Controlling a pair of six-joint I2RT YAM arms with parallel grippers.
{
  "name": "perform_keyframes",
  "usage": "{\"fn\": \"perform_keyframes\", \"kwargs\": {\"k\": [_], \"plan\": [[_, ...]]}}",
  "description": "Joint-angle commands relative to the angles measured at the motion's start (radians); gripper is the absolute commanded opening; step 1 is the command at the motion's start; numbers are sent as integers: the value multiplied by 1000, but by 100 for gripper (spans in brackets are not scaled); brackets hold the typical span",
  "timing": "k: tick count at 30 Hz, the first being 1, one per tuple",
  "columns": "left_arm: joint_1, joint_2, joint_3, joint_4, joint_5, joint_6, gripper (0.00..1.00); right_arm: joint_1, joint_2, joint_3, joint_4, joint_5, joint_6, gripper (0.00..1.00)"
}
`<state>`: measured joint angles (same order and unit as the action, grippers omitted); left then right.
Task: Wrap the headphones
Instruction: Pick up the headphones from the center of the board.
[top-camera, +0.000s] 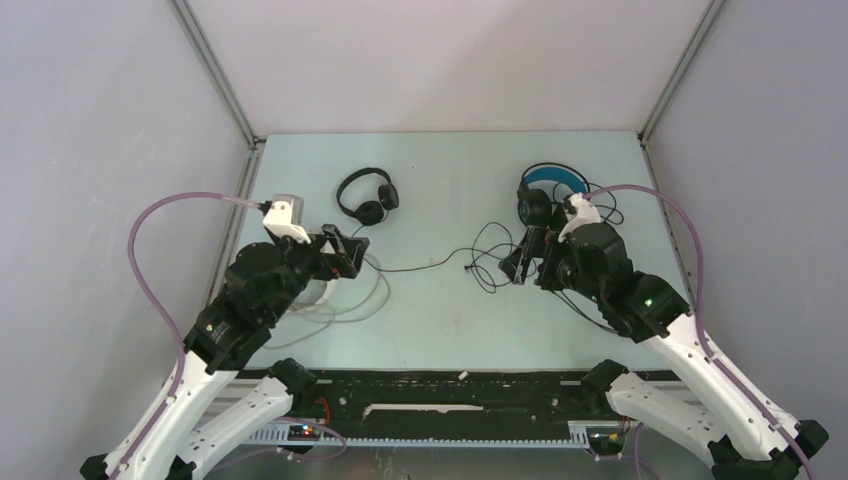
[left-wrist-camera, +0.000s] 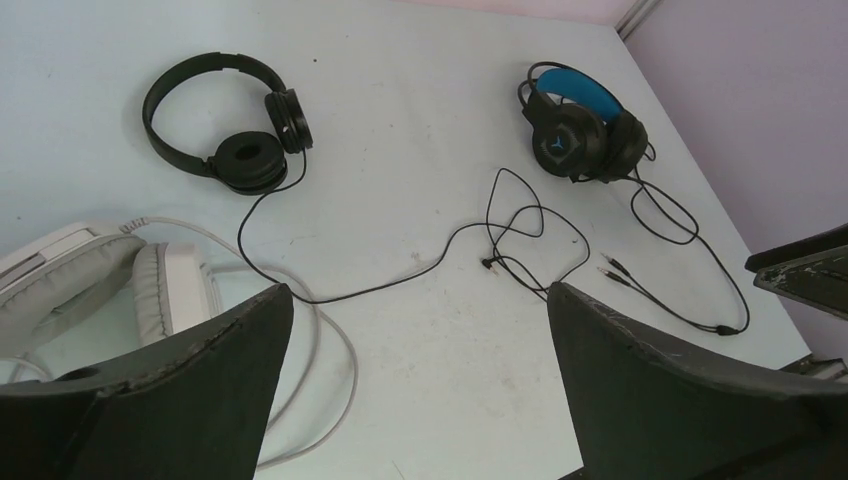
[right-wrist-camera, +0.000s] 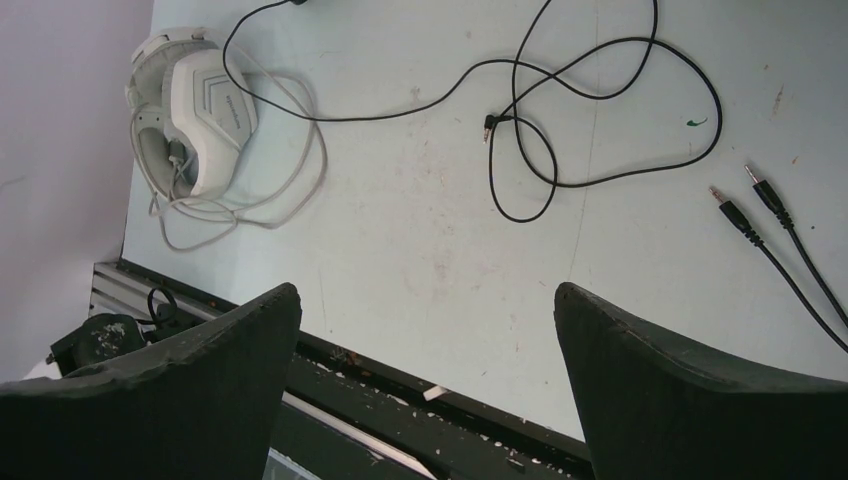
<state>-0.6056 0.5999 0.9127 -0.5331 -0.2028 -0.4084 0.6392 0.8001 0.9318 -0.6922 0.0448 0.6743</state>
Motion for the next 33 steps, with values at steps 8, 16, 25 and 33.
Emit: {"fn": "perform_keyframes", "kwargs": {"k": [8,16,25,33], "plan": [[5,-13,20,-46,-44,114,100,-4,-9,4,64,48,50,100],[4,-73,-39,-56,-54,257,100,-89,54,30,185,242,-125,96],[5,-176,-152,-5,-64,253,100,-404,366,150,316,244,-185,76],[5,-198,-175,1,-85,241,100,-496,744,444,70,431,95,81]]}}
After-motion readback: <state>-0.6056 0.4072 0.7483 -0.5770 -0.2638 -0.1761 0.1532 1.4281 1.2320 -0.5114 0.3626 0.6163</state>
